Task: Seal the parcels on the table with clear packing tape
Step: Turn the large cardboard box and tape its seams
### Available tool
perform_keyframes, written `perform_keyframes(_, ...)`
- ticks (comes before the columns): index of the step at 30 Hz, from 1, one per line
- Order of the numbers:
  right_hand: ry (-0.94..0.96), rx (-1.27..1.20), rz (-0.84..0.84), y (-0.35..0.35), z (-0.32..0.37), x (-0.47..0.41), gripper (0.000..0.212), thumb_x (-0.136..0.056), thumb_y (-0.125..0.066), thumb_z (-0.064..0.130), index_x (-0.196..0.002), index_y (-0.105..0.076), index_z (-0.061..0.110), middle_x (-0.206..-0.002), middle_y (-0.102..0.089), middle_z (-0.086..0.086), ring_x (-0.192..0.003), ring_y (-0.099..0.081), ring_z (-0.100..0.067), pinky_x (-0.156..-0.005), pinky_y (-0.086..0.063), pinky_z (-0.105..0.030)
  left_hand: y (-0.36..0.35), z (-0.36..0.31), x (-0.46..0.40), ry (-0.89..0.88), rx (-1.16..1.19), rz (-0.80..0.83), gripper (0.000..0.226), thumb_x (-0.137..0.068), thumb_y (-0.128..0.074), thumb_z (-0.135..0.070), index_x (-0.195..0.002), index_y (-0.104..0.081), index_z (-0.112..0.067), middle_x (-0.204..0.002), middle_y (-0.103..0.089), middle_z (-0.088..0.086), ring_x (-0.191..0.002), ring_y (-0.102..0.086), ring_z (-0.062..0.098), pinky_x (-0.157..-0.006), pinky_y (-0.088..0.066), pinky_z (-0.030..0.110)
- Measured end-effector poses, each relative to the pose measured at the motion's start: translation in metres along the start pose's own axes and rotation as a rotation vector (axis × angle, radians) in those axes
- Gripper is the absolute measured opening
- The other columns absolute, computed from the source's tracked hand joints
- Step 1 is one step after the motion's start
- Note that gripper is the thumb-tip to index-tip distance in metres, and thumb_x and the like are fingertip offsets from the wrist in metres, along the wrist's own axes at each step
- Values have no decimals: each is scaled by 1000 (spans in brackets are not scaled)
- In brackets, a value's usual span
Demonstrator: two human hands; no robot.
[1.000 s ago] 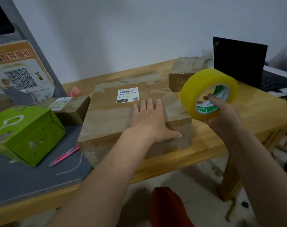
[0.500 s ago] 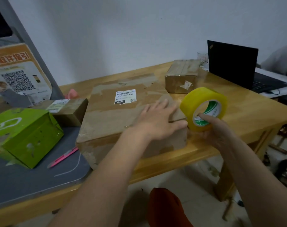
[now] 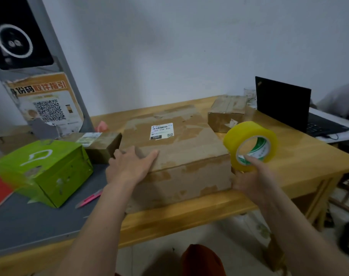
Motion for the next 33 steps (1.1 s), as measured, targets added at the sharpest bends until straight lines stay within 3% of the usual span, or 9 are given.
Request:
perform_keyframes(7,374,179,16,-83,57,32,38,-97,-53,42,-132,-57,27,-120,-70,3,-116,-63,-19,-94,-50,-51,8,24,-11,44,523,-57,70,-91,-47,-69,-142,-51,-21,-143,-52,7,-127,-48,32,-98,-40,42)
perform_keyframes(11,616,339,38,-155,121,63,28,-88,-70,38,-111,-66,23,-105,-74,2,-103,-68,-19,-84,-56,-36,-12,5,11,100,940,44,82,-88,-28,-79,-137,-56,-20,-137,-57,6,-125,-51,28,-106,-37,42)
perform_keyframes(15,715,621,102,-202,139,75,42,-78,-76,47,-105,-64,18,-105,-70,-5,-100,-67,-23,-94,-53,-49,-31,-28,39,132,1209,213,90,-83,-18,-79,-132,-62,-18,-121,-68,4,-120,-59,28,-111,-39,43)
perform_keyframes(17,700,721,130,-210,133,74,37,-82,-74,45,-105,-64,17,-104,-70,-5,-100,-66,-23,-95,-52,-50,-15,-35,47,49,1278,137,74,-93,-15,-70,-140,-51,-26,-126,-59,-9,-134,-48,24,-111,-34,34)
perform_keyframes(20,714,781,164,-222,124,76,31,-85,-72,41,-104,-63,17,-104,-70,-6,-99,-66,-23,-93,-53,-48,41,-42,53,-330,1295,-82,60,-91,-32,-72,-145,-29,-45,-141,-40,-26,-140,-32,-2,-102,-29,14)
perform_keyframes(22,729,847,175,-233,119,79,29,-87,-68,39,-103,-61,15,-105,-68,-9,-100,-64,-25,-89,-52,-46,76,-53,55,-510,1224,-123,66,-87,-52,-55,-147,-27,-40,-138,-41,-29,-118,-38,-27,-86,-31,-4)
perform_keyframes(25,777,1081,131,-248,114,84,34,-90,-59,44,-106,-55,14,-103,-60,-4,-95,-58,-20,-78,-47,-35,104,-62,51,-599,1043,-249,68,-89,-71,-21,-146,-35,-18,-116,-45,-29,-88,-35,-42,-70,-21,-15)
perform_keyframes(30,786,1200,120,-255,111,79,68,-62,-63,69,-110,-55,22,-102,-63,4,-94,-61,-15,-82,-53,-41,100,-57,33,-581,962,-244,84,-75,-74,-45,-146,-36,-23,-113,-42,-35,-89,-36,-41,-72,-29,-11)
perform_keyframes(33,767,1162,97,-247,124,68,50,-71,-60,51,-107,-62,17,-100,-68,-3,-92,-65,-19,-84,-54,-45,101,-56,31,-638,944,-275,95,-71,-76,-65,-148,-33,-31,-122,-48,-32,-107,-42,-30,-81,-30,-8)
Point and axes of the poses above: each hand's wrist, its own x-axis away from the middle knuckle, its own y-axis out of the back of the hand, z = x × y, the point moved 5 cm from there along -x, towards the middle knuckle
